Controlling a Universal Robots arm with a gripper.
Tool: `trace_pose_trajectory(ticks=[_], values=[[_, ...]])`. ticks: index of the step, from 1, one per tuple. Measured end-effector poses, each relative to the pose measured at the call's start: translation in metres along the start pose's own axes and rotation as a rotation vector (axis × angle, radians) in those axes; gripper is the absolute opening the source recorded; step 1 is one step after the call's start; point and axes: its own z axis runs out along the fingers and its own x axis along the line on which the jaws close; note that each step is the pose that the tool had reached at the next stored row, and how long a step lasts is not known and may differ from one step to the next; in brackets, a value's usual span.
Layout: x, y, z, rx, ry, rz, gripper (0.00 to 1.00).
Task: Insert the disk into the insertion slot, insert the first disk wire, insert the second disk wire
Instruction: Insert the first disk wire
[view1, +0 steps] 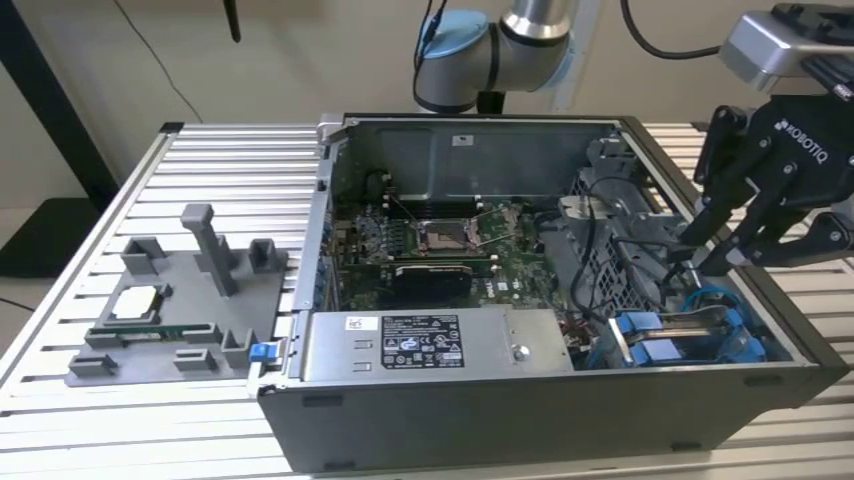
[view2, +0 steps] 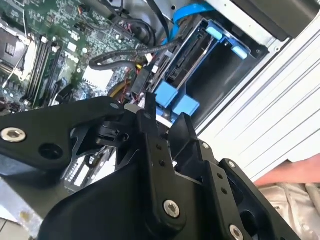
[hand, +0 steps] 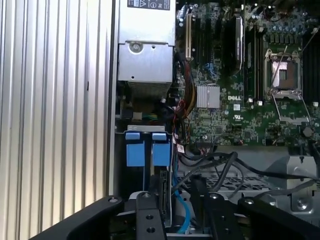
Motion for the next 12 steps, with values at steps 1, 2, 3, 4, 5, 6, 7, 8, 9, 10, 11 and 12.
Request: trace_pose_trajectory(ticks=[1, 2, 3, 4, 5, 6, 7, 8, 9, 10, 11, 12], values=[[0.0, 0.0, 0.0, 0.0096, -0.0073, -0.002, 1.0], [0.0, 0.0001, 0.0, 0.0194, -0.0147, -0.004, 1.0], [0.0, 0.0002, 0.0002, 0.025, -0.0209, -0.005, 1.0], [0.0, 0.0001, 0.0002, 0.0256, -0.0238, -0.005, 1.0], [0.0, 0.0001, 0.0002, 0.0256, -0.0238, -0.005, 1.0], [0.0, 0.0001, 0.0002, 0.0256, -0.0239, -0.005, 1.0], [0.0, 0.0001, 0.0002, 0.0257, -0.0239, -0.005, 1.0], [0.0, 0.0003, 0.0002, 0.0267, -0.0239, -0.005, 1.0], [-0.0001, 0.0009, 0.0004, 0.0311, -0.0239, -0.006, 1.0], [-0.0005, 0.0019, 0.0007, 0.0388, -0.0238, -0.006, 1.0], [-0.001, 0.0032, 0.0011, 0.0479, -0.0238, -0.008, 1.0], [-0.0017, 0.0048, 0.0017, 0.0579, -0.0238, -0.009, 1.0]])
